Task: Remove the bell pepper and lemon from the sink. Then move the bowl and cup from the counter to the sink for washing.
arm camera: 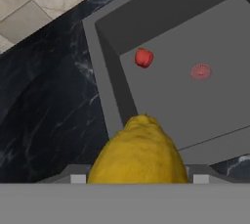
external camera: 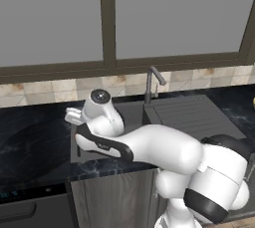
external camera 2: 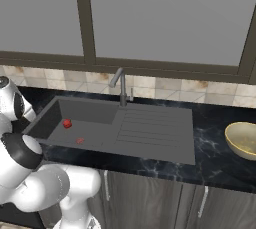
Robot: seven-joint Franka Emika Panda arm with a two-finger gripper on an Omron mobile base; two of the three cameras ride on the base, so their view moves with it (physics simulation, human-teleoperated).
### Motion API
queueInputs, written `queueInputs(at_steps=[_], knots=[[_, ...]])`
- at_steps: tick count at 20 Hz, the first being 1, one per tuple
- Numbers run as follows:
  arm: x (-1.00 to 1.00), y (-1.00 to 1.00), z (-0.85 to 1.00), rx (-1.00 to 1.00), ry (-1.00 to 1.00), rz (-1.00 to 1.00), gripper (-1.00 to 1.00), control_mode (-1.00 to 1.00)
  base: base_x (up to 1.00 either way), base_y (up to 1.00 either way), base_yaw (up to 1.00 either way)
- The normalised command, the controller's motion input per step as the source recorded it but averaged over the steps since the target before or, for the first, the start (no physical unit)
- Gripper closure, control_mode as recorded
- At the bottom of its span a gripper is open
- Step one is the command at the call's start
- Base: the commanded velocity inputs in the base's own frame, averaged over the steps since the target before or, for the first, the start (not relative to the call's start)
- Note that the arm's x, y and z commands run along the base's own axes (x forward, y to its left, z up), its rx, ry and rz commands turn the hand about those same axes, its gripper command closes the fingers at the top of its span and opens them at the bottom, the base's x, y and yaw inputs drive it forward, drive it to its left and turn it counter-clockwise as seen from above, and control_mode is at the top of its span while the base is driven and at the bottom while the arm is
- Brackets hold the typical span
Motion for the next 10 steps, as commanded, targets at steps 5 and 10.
queueInputs(at_steps=[5, 10], knots=[[-0.04, 0.53, 0.10, 0.00, 0.00, 0.00, 1.00, -1.00, 0.00, 0.00, 0.00], [-0.03, 0.50, 0.05, 0.00, 0.01, 0.00, 1.00, -1.00, 0.00, 0.00, 0.00]])
